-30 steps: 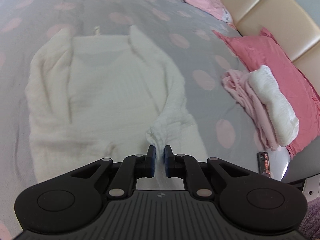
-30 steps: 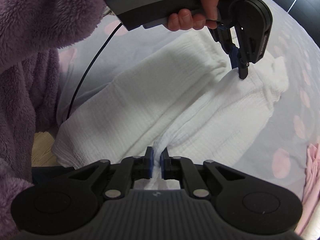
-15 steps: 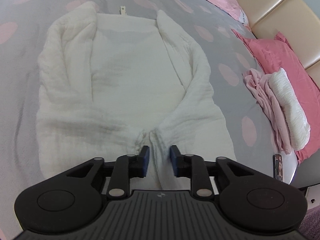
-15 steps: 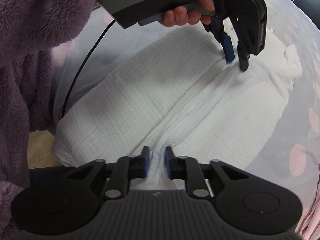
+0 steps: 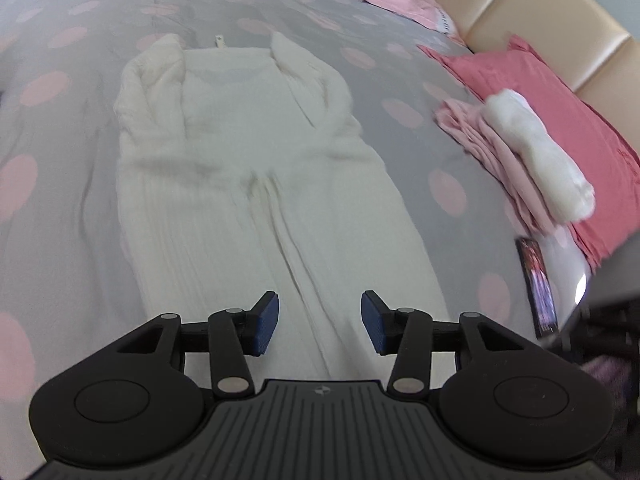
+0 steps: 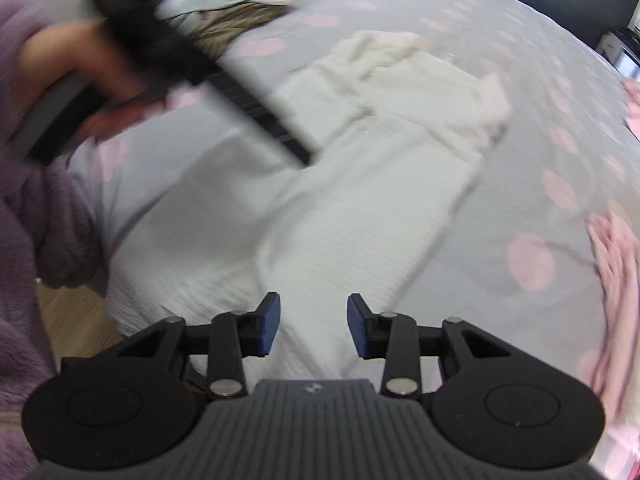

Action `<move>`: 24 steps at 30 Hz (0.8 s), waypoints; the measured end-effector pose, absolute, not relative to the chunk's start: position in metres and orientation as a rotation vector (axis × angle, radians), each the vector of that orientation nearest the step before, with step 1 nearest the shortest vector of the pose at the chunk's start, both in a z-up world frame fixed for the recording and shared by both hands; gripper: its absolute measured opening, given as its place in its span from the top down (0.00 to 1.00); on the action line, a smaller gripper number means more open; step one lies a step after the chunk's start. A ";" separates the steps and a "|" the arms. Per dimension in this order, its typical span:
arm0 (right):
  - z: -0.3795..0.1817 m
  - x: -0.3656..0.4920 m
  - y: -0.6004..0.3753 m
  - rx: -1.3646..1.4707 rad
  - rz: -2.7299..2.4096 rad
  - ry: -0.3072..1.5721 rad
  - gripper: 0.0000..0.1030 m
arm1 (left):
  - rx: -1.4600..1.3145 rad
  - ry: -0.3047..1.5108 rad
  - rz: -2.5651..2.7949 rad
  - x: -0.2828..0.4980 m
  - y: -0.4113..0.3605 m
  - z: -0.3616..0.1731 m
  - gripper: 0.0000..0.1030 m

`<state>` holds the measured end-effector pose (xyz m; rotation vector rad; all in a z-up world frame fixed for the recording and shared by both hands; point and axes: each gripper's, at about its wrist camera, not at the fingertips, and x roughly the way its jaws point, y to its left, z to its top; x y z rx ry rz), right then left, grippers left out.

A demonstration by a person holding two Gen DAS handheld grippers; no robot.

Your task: Fold clothes

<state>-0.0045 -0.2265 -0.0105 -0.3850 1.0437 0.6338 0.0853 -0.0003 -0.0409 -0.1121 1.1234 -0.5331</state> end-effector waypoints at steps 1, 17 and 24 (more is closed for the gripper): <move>-0.012 -0.005 -0.232 -0.373 0.624 1.046 0.61 | -0.112 1.126 -0.540 0.075 -0.001 -0.042 0.58; -0.078 -0.030 -0.278 -0.350 0.582 1.159 0.90 | -0.159 1.267 -0.570 -0.009 -0.016 -0.065 0.60; -0.045 -0.062 -0.261 -0.405 0.654 1.126 0.98 | -0.172 1.271 -0.601 -0.011 -0.026 -0.071 0.65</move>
